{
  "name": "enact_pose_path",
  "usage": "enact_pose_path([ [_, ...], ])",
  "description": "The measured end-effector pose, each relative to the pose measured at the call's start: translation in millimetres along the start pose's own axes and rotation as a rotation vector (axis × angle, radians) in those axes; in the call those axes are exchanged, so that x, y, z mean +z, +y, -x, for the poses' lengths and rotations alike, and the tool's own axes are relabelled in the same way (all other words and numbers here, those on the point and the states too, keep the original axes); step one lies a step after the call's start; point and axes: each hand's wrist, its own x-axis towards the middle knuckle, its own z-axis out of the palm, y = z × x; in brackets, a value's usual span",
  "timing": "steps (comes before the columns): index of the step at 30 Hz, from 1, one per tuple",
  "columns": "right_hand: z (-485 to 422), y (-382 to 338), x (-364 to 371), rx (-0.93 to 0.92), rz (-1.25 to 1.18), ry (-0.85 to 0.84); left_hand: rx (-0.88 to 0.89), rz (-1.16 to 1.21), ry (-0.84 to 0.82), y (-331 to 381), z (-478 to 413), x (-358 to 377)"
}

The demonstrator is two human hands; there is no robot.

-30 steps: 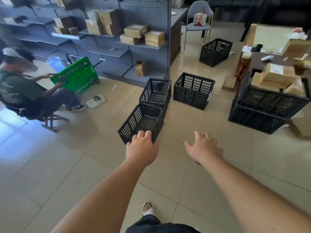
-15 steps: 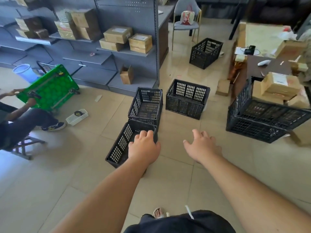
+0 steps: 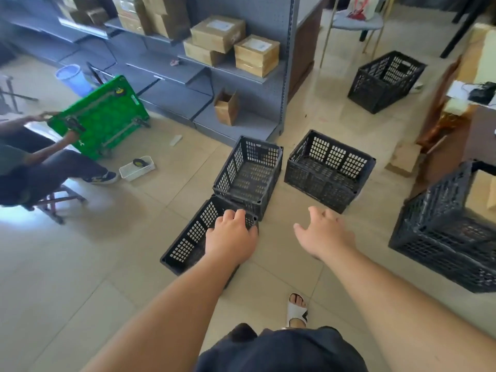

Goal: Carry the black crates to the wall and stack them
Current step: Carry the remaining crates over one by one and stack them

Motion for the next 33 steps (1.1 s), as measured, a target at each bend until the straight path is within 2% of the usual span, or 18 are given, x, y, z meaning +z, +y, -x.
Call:
enact_pose_path([
  [5, -61.1, -36.7, -18.0, -0.160, 0.098, -0.079, -0.229, 0.201, -0.038, -4.5, -29.2, 3.2],
  [12, -123.4, -123.5, -15.1, -0.348, 0.180, -0.132, -0.481, 0.313, -0.001, -64.1, -66.7, -0.4],
  [22, -201.8, -224.9, 10.7, -0.359, 0.219, -0.206, -0.678, 0.470, -0.020, -152.4, -128.3, 11.1],
  [33, -301.4, -303.9, 81.0, -0.438, 0.290, -0.364, -1.025, 0.709, 0.042, -222.2, -170.1, 56.5],
])
